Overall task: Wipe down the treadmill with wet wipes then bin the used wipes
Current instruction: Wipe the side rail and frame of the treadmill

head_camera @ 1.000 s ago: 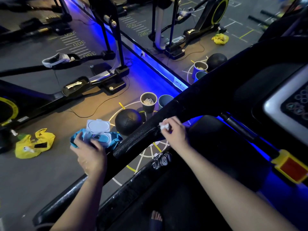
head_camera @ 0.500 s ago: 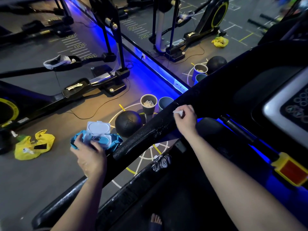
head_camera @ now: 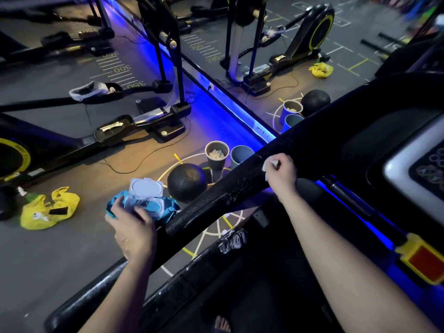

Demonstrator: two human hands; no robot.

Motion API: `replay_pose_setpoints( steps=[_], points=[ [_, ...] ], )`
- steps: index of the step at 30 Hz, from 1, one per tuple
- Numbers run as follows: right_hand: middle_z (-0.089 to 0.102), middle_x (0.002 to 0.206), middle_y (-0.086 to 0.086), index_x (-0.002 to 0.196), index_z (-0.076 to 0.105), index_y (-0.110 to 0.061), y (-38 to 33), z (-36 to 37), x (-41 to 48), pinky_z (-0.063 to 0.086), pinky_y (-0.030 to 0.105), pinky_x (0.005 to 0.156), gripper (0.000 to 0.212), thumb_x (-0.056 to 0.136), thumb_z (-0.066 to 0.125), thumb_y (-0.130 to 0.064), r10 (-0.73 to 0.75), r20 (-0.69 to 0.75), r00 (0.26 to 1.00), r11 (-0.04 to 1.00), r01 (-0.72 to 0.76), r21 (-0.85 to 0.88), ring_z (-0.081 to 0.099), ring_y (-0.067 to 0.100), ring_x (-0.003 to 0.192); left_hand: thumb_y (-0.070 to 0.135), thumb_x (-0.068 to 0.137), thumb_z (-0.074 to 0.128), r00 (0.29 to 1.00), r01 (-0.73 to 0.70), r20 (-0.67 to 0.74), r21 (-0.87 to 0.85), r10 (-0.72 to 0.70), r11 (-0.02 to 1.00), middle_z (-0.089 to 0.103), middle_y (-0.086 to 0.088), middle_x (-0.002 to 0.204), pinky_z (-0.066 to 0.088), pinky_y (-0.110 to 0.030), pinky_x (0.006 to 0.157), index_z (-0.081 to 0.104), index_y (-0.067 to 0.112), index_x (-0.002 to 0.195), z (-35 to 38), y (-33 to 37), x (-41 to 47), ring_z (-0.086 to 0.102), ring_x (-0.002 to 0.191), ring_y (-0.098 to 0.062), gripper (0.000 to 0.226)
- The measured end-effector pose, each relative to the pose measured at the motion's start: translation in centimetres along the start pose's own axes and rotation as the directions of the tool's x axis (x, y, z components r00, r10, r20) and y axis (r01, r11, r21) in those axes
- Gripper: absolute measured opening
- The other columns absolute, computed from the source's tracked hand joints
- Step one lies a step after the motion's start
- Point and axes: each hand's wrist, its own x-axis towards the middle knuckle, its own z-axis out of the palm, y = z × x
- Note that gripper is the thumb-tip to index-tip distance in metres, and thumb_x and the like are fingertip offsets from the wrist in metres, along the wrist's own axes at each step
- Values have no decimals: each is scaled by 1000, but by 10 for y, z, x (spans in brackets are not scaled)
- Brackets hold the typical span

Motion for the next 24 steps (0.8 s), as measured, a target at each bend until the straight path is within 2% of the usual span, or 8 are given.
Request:
replay_pose_setpoints(
  steps=[4,9,12,14,17,19,22,24],
  points=[
    [68,73,2,74,63,-22,-7,17,-40,56,40,70,3,76,63,-24,-67,342,937,996,84,-35,64,23,67,27,106,48,1000,6,1,-1,-6,1000,40,-21,147,46,-59,94,43,20,149,0,0,0,59,103,-60,44],
    [60,94,3,83,66,-6,-4,36,-71,43,10,80,10,80,60,2,-349,-18,937,937,349,16,62,14,86,27,106,48,1000,6,1,1,-6,1000,40,-19,147,46,-59,92,43,20,149,1,-1,1,59,102,-59,44],
    [62,102,7,91,67,-6,0,37,-55,43,21,90,19,77,57,1,-296,-118,948,954,287,-93,59,27,100,27,106,48,1000,4,2,3,-4,1000,40,-20,147,46,-59,93,43,19,150,1,-1,1,59,103,-59,44],
    [61,103,9,92,68,-7,7,39,-55,48,36,88,20,77,56,0,-377,-67,924,914,360,-185,58,32,98,26,106,48,1000,3,6,2,-3,1000,40,-20,147,45,-59,93,43,19,150,0,-1,2,59,103,-59,45],
    [57,102,8,92,65,-8,12,46,-79,53,41,79,19,78,60,4,-481,162,862,844,505,-181,60,28,87,27,107,48,1000,9,9,4,-9,1000,40,-20,147,45,-59,93,43,19,150,0,0,2,59,104,-59,44],
    [57,100,5,94,64,-10,10,47,-89,52,37,74,22,77,64,2,-447,222,867,870,479,-119,58,20,78,27,107,48,1000,7,7,3,-7,1000,40,-20,147,46,-59,92,43,20,149,0,-1,2,59,103,-59,44],
    [63,99,6,98,65,-7,-3,45,-78,46,25,78,25,75,66,5,-301,-78,950,953,303,10,51,12,83,27,106,48,1000,-2,0,-6,2,1000,39,-19,148,46,-58,89,43,20,149,1,-2,1,60,100,-59,43],
    [62,99,8,94,63,-5,-12,46,-69,43,25,76,20,77,65,5,-227,-162,960,972,234,28,48,12,83,27,107,48,1000,-5,-2,-8,5,1000,39,-19,148,45,-58,89,43,20,149,0,-2,1,59,101,-58,43]
  ],
)
